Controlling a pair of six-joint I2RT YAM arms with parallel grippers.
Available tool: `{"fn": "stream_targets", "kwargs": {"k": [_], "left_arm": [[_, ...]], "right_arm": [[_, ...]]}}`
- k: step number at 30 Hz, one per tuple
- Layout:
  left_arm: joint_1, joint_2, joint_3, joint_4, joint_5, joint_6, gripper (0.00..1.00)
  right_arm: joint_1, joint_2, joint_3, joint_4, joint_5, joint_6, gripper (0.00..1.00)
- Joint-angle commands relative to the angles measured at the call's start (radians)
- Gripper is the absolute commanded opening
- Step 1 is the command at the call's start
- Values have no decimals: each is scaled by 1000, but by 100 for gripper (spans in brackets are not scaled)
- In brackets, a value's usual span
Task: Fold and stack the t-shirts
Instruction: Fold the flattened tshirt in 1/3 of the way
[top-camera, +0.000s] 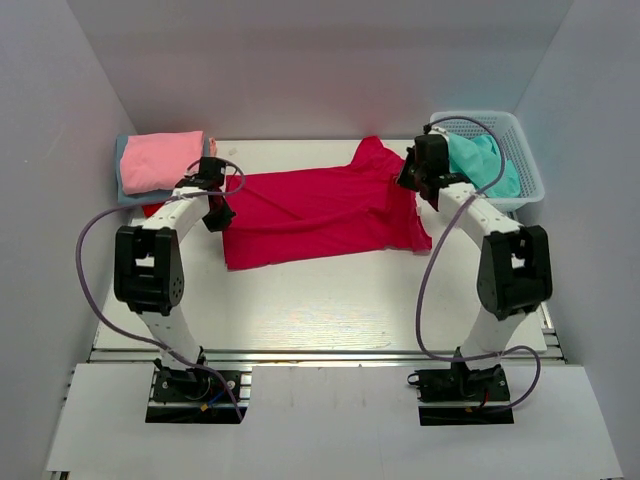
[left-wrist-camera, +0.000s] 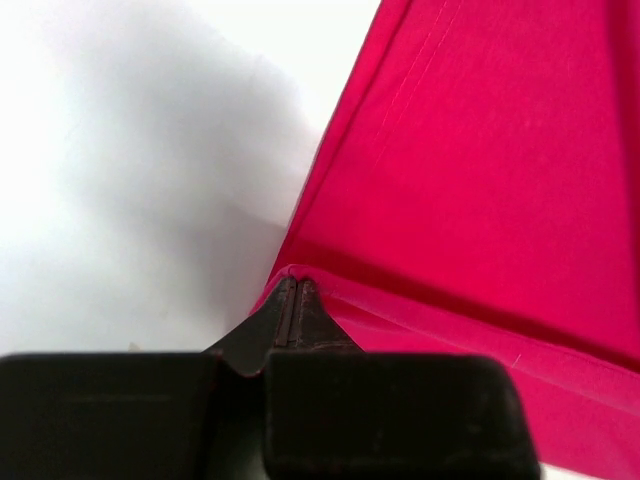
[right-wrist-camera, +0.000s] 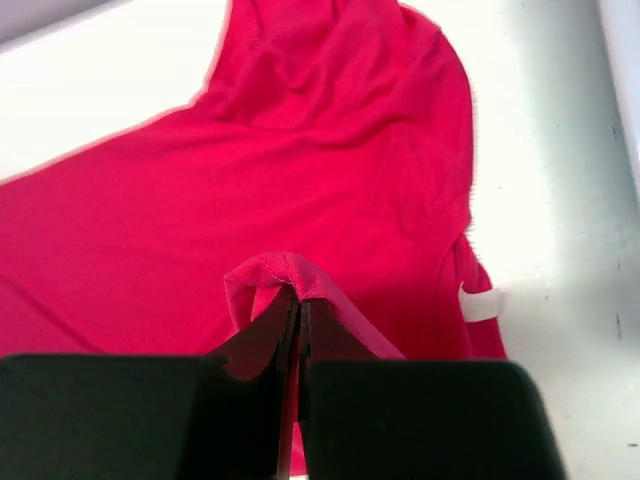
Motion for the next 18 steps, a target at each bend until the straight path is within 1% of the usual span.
{"fn": "stream_targets", "kwargs": {"k": [1,2,3,4,5,6,8,9,10,11,12,13,15,16,17,18], "left_arm": [[6,60,88,66,-20,48,0],[6,84,106,56,-29,48,0],[6,112,129,43,-29,48,0],[6,165,173,17,-48,48,0],[15,190,194,17,-48,48,0],[15,213,230,17,-48,59,3],[24,270,263,17,-36,59,52],[24,287,299,17,-14,68,81],[24,313,318,17,-14,68,99],[24,322,336,4,1,77,100],[24,322,373,-6,1,77,100],[24,333,387,-17,1,77,100],[24,324,410,-46,10,77,100],[24,295,410,-46,10,87,100],[24,272,410,-46,10,87,100],[24,246,372,-33,21,102,100]], "right_arm": [[-20,80,137,-65,-27,-59,0],[-25,141,159,-92,-39,-56,0],[-31,163,179,-126,-50,-59,0],[-33,179,235,-137,-50,-58,0],[-37,234,251,-177,-58,-47,0],[-43,246,277,-185,-72,-48,0],[-51,303,312,-198,-90,-59,2],[-52,317,344,-205,-92,-68,8],[-59,346,363,-241,-70,-87,12],[-59,369,398,-241,-70,-94,12],[-65,383,436,-266,-63,-105,24],[-69,392,453,-298,-61,-145,33],[-71,407,499,-342,-56,-166,48],[-72,397,503,-346,-59,-206,57],[-69,385,492,-349,-75,-216,61],[-72,351,449,-323,-79,-222,64]]}}
